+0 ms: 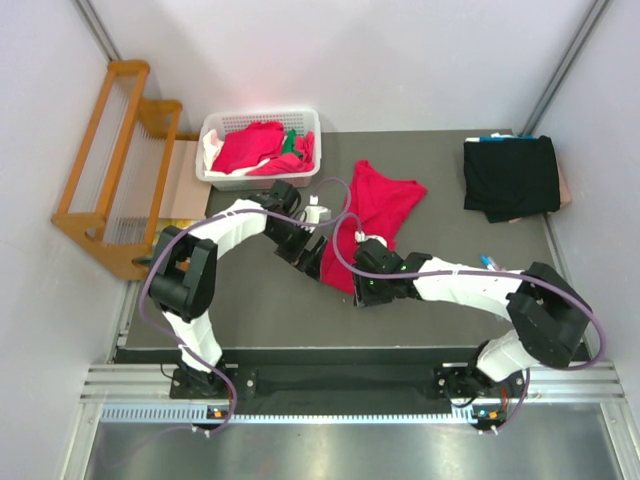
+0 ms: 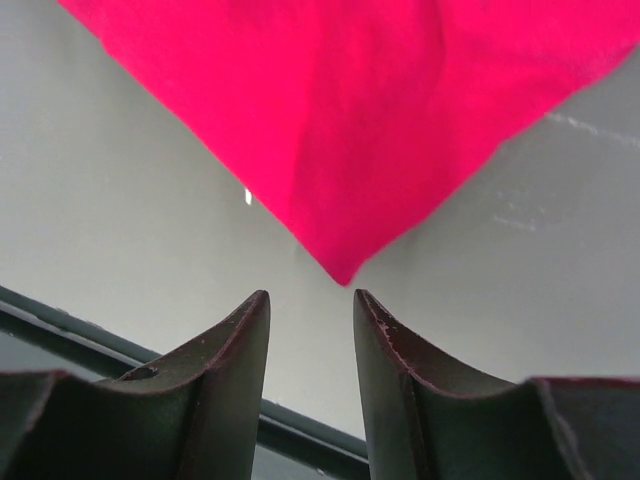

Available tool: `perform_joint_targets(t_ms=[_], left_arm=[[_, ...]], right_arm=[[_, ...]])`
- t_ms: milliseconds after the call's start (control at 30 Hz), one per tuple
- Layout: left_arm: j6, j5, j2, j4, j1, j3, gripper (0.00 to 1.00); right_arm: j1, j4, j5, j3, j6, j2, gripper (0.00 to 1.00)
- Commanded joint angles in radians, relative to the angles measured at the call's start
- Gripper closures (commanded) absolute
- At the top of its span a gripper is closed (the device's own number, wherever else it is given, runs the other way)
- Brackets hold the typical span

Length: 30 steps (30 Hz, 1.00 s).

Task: Fold and stack the t-shirts
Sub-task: Fold the tshirt

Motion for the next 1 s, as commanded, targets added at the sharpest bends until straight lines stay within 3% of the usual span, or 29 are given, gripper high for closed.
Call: perform_joint_targets(t_ms=[0,167,433,600,767,967], left_arm=[[-0.025,0.022,0.012,0.081,-0.014,-0.003,0.01],[-0.082,0.033,-0.007,0.184,-0.014,-0.056,0.01],[-0.143,0.013,-0.015,0.31,-0.027,-0.121,0.11],[-0.15,0.013,0.011,0.321,-0.042,-0.115,0.19],[-0.147,0.015,0.02,0.327,-0.042,-0.106,0.35],[-0.134,0.007,0.029,0.316,-0.042,-0.106,0.39]], right_arm=[[0.015,0.04,0.014,0.067,-0.024,0.022,0.61],[0.012,0.034,0.038,0.086,-0.041,0.033,0.61],[0.009,0.029,0.045,0.075,-0.038,0.036,0.62],[0.006,0.043,0.052,0.055,-0.032,0.034,0.63],[-0.002,0.051,0.058,0.048,-0.03,0.042,0.65],[-0.008,0.06,0.063,0.048,-0.032,0.052,0.66]])
